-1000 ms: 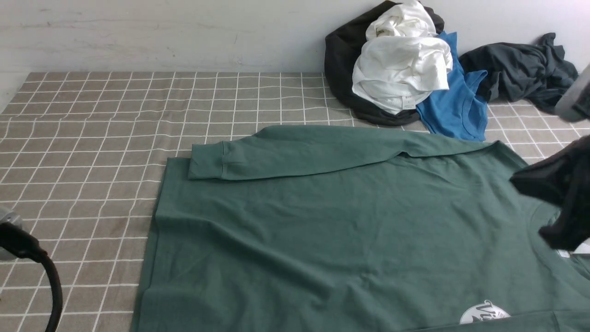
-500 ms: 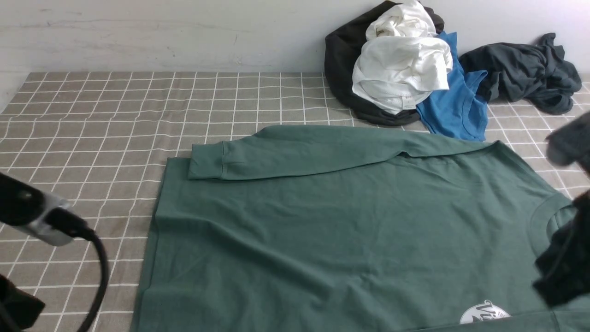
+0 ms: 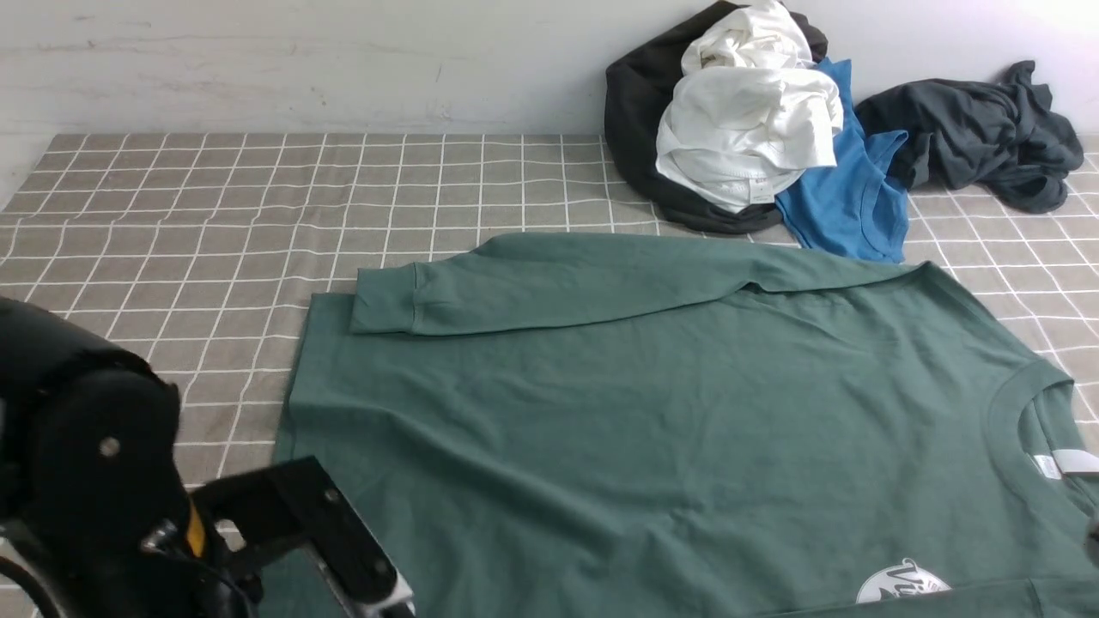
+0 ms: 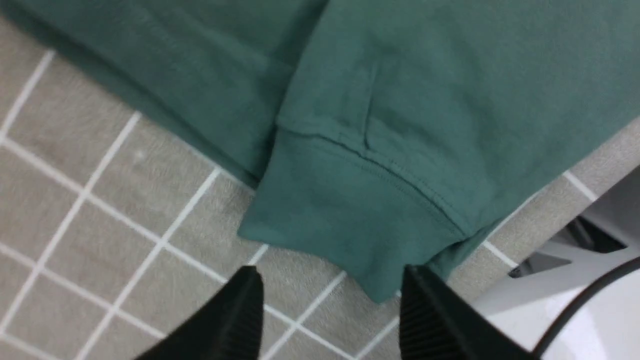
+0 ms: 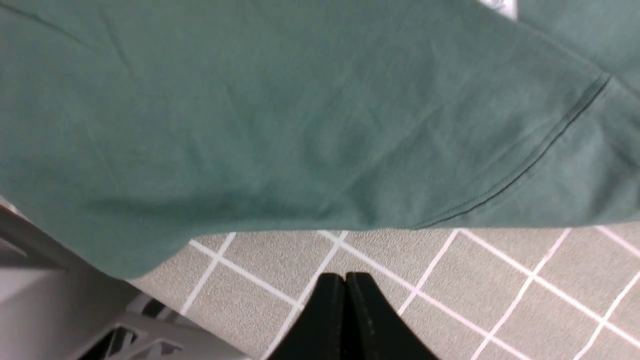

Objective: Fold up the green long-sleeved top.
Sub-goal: Use the left arm to clamp the cuff closest to it

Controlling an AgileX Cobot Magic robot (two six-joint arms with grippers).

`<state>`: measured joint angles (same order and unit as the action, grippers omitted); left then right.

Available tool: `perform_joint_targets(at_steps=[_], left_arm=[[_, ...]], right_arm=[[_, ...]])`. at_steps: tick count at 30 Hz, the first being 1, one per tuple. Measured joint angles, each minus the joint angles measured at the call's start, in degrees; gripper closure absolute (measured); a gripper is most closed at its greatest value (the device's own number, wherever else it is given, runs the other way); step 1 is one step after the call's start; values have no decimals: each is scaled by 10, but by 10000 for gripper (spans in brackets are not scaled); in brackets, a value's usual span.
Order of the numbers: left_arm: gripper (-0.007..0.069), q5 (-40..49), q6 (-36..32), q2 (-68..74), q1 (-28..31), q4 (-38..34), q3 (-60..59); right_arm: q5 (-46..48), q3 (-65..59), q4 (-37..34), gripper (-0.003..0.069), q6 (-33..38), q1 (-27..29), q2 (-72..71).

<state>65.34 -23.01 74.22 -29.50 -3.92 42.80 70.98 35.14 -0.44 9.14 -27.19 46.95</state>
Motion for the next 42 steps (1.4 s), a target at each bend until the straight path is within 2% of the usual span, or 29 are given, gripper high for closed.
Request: perform_joint_targets(at_steps=[1,4,7,12,14,17,18,19,20,21,22,23,26,29,37,42], left_arm=[[176,-35,-33,23,-8,0,-9],[123,-77,-65,55,-15,0,-12],[106,-124,-76,97,-16,0,-12],[116,-136,-75,148,-16,0,-12],[150,-136,-74,165,-16,0,-12],[260,-140,-74,172,-16,0,-12],[260,-141,-74,172,-16,0,-12],[334,-143,-74,172,-16,0,-12],[342,-143,-74,172,-16,0,-12],[427,-143,-74,172,-16,0,-12],[435,-143,-74,172,-16,0,-12],[489,-144,-74,173,-16,0,-12],[575,-145,-74,175,-16,0,-12],[597,-147,-70,178,-16,0,-12],[598,-147,-68,178,-16,0,-11],[598,-96,-68,170,-16,0,40]], right_arm=[[0,0,0,673,0,0,-16],[-1,0,0,673,0,0,-35],[-7,0,0,673,0,0,-38],[-14,0,0,673,0,0,-38],[-14,0,0,673,0,0,-38],[-14,0,0,673,0,0,-38],[-14,0,0,673,0,0,-38],[-14,0,0,673,0,0,-38],[-14,0,0,673,0,0,-38],[-16,0,0,673,0,0,-38],[-17,0,0,673,0,0,-38],[-20,0,0,673,0,0,-38],[-25,0,0,673,0,0,-38],[-29,0,0,673,0,0,-38],[-31,0,0,673,0,0,-38],[-40,0,0,673,0,0,-38]])
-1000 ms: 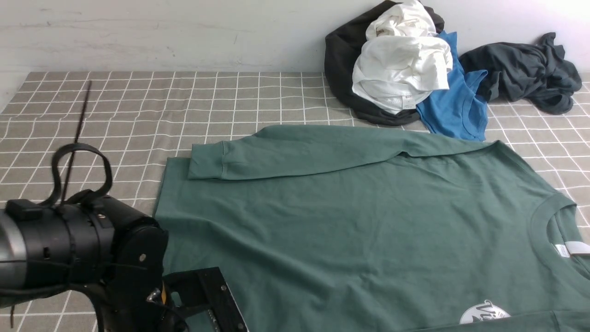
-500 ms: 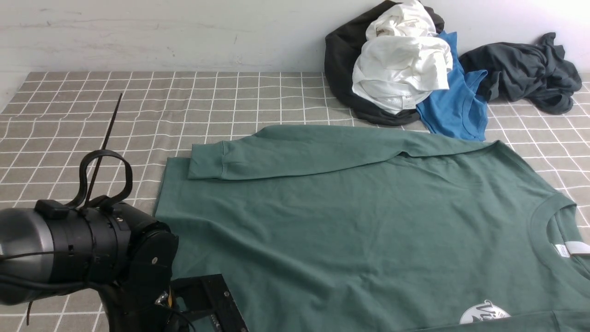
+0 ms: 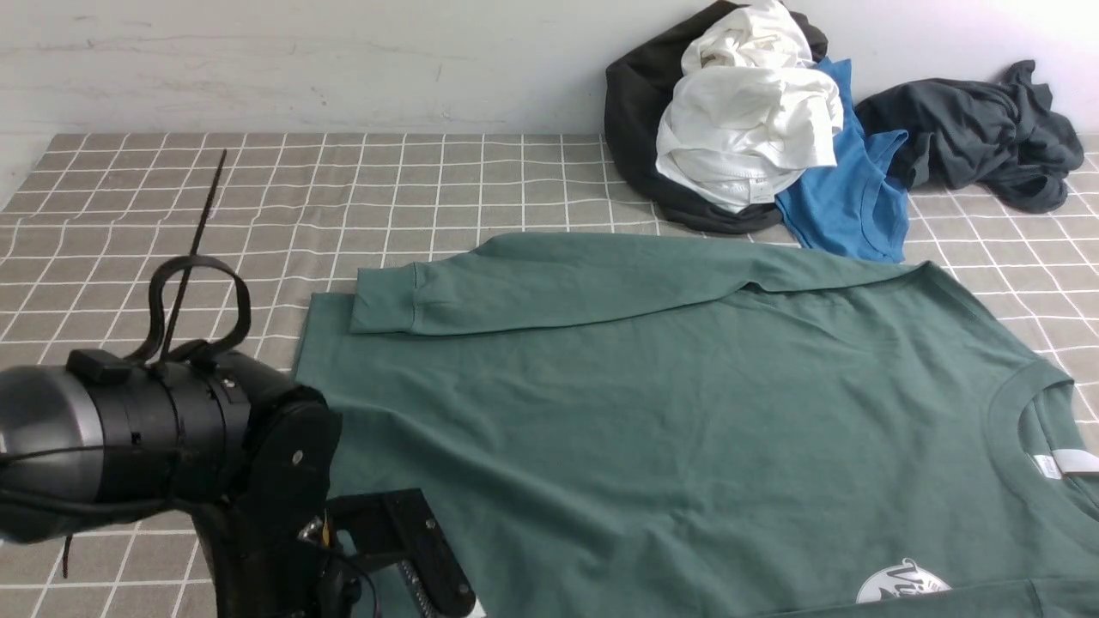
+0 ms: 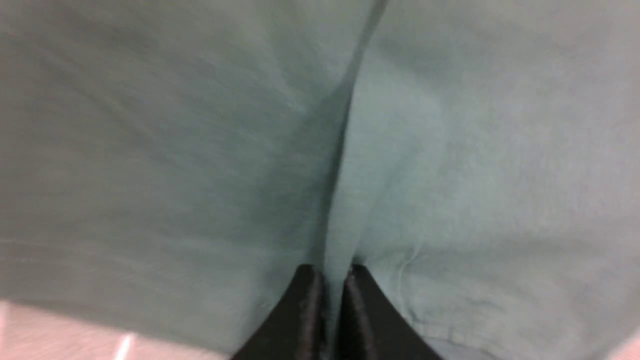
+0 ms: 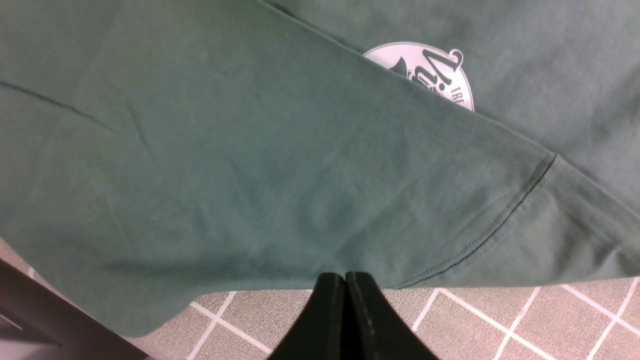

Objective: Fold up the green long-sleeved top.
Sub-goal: Use the left arm to clamp the cuff closest to it, then use the left arm to drag and place the cuff at the centered position on the left edge of the fabric

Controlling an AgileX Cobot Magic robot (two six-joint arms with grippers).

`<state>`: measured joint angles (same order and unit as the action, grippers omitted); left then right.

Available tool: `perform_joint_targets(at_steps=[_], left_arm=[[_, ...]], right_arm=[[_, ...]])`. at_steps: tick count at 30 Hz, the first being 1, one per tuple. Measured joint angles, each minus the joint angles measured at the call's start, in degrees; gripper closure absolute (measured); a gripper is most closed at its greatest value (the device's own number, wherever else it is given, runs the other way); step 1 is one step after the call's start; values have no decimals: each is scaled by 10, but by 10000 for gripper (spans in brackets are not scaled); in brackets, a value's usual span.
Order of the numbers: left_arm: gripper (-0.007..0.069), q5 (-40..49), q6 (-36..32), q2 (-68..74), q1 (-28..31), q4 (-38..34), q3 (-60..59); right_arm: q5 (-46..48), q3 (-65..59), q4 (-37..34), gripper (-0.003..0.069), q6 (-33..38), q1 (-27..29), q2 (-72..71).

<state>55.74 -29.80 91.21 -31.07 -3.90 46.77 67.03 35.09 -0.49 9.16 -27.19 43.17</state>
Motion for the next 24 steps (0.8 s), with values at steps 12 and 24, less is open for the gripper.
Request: perform_joint_targets(at_steps=[12,24], left_arm=[[598,132,4,-11,0,53,241],[598,145,2,92,79,27,400]], right_arm=[[-5,0,43,673,-28,0,0],[-37,0,142,673,-145,0,0]])
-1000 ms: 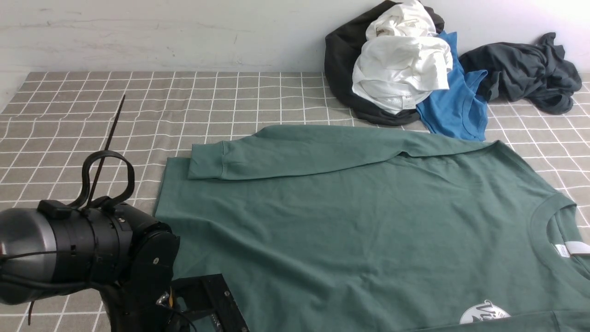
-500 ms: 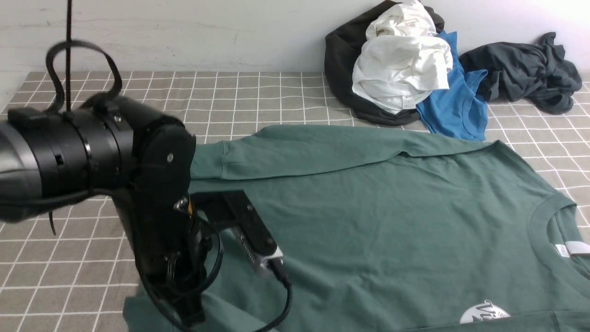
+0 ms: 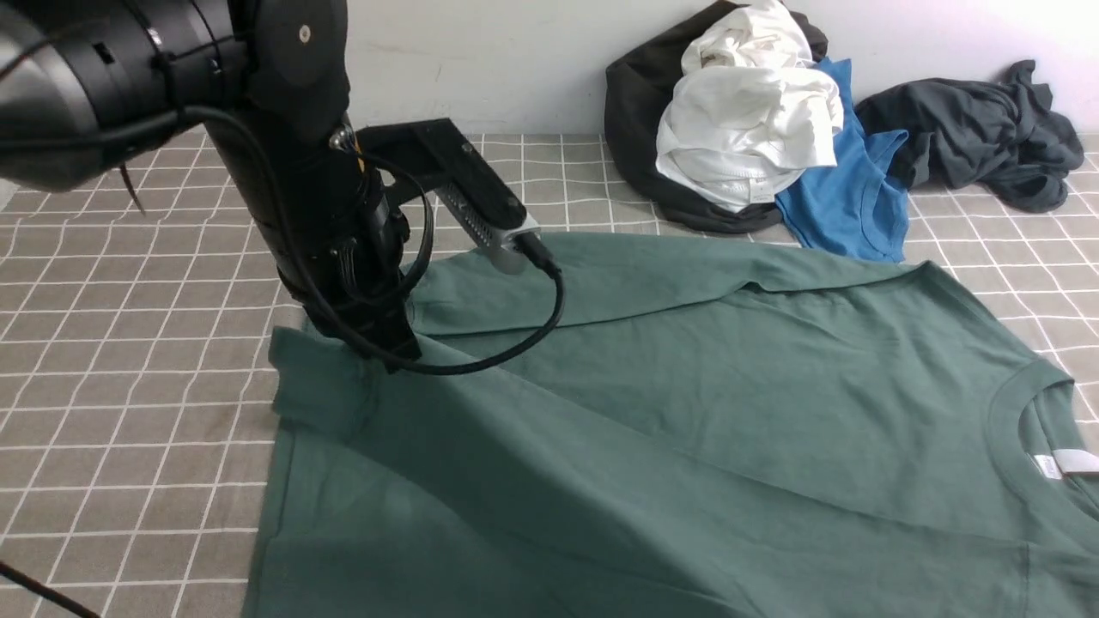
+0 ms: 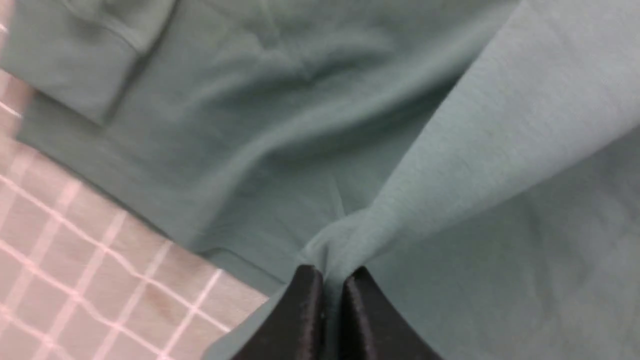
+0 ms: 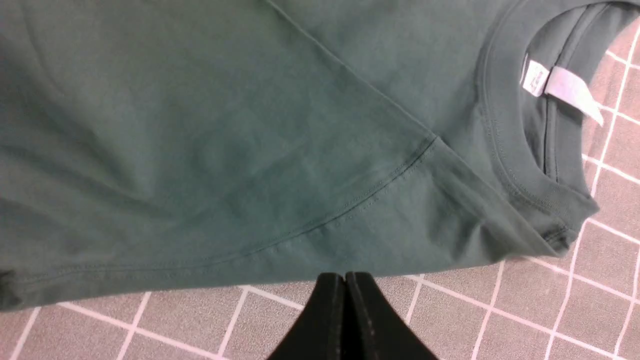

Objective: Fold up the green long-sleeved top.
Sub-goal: Use the left arm to drag and place the cuff at the centered position on the left edge of the fabric, then use the left arm to clamp the cuff farthest from it

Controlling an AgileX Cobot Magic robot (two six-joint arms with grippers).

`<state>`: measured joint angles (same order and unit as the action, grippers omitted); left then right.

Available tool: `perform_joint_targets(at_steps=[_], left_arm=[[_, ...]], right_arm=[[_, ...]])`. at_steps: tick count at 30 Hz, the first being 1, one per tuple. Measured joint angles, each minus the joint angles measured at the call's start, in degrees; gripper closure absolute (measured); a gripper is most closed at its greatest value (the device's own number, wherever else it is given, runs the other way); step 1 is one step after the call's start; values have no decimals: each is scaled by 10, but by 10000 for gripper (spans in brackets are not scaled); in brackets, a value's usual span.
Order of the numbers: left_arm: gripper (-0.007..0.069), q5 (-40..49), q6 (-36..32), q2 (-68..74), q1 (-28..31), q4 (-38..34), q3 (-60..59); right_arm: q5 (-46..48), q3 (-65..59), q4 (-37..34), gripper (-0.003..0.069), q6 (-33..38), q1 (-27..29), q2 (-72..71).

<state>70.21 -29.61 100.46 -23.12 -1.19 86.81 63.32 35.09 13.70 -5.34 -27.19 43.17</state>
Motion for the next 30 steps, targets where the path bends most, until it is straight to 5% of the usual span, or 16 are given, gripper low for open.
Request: perform_joint_targets(at_steps=[10,17,23,30], left_arm=[[585,-17,63,115,58,-8,0],[402,-50,93,129,58,4,2],[126,-40,157,129,81,-5,72],[63,-81,158,155,150,-86,134]], right_arm=[[3,50,-22,673,-14,0,52],[-9,127,-27,673,7,0,160],[-34,225,-16,673,23,0,275],[-84,308,-7,673,23,32,377]])
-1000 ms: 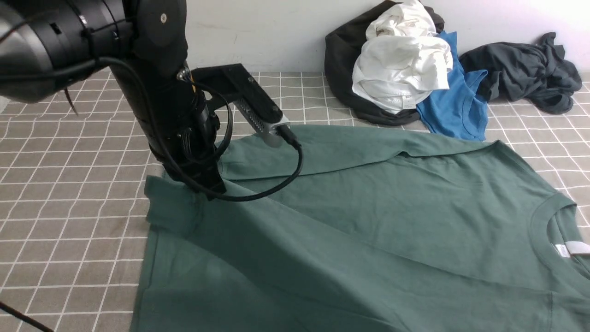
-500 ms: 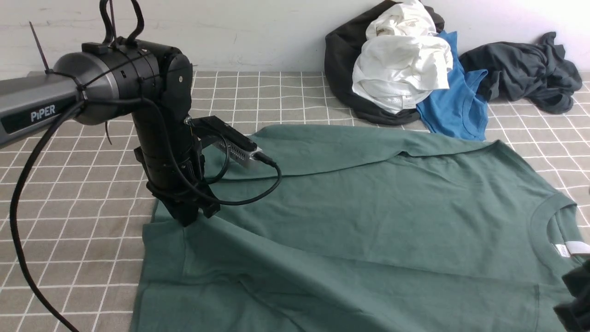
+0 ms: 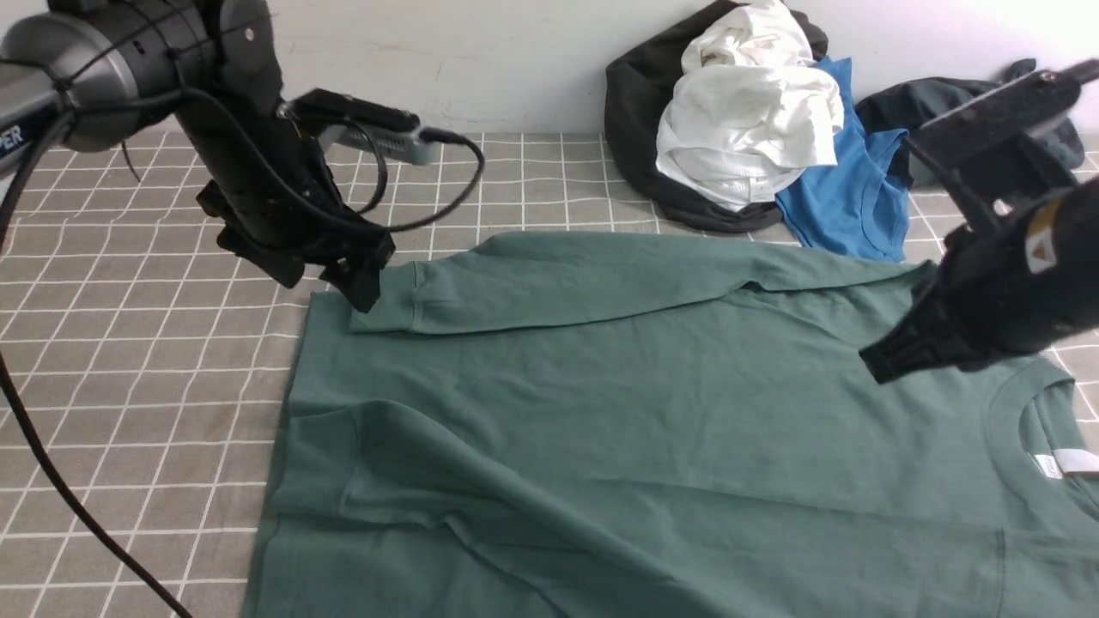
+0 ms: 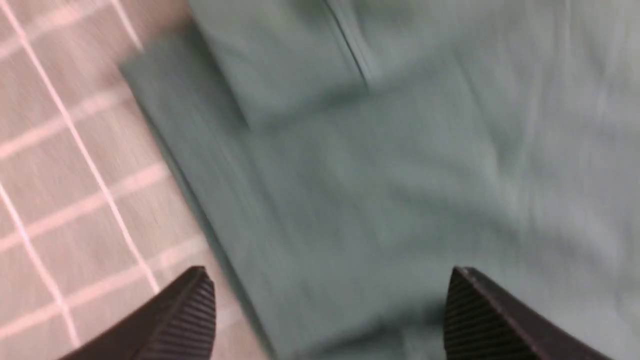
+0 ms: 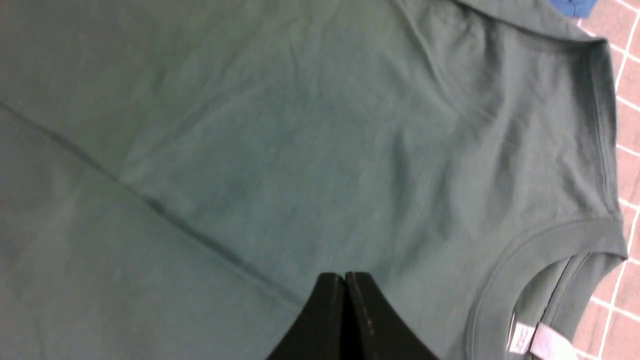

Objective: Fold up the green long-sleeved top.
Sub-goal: Use the left arm to clamp the cuff farthest from it

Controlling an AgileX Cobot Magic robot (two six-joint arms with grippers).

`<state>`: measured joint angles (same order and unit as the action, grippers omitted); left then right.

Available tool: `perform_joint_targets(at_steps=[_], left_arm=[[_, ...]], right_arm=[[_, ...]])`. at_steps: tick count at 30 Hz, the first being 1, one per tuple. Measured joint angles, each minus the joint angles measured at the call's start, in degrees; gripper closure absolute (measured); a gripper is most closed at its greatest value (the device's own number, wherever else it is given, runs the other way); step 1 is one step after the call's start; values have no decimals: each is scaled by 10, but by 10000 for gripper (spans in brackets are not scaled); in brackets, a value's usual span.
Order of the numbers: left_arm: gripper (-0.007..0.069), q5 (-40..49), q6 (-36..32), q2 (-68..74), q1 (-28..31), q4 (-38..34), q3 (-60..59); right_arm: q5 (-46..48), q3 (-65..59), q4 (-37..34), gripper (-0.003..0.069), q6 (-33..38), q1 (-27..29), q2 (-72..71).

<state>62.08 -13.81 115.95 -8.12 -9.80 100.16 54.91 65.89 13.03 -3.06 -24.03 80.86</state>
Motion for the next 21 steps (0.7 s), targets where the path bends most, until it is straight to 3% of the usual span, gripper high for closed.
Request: perform_joint_targets(at_steps=[8,17,20,21], left_arm=[[76,-68,-2,99,24,-52,35],[101,-68,-2,178,24,-80,92],[176,-70,-2,180,24,-80,94],[232,-70,-2,180,25,-79,95]], right_arm=[[11,24,-29,673,5,27,70],[34,25,-37,673,7,27,71],[44,25,-37,673,7,27,71],[47,25,-37,673,7,27,71]])
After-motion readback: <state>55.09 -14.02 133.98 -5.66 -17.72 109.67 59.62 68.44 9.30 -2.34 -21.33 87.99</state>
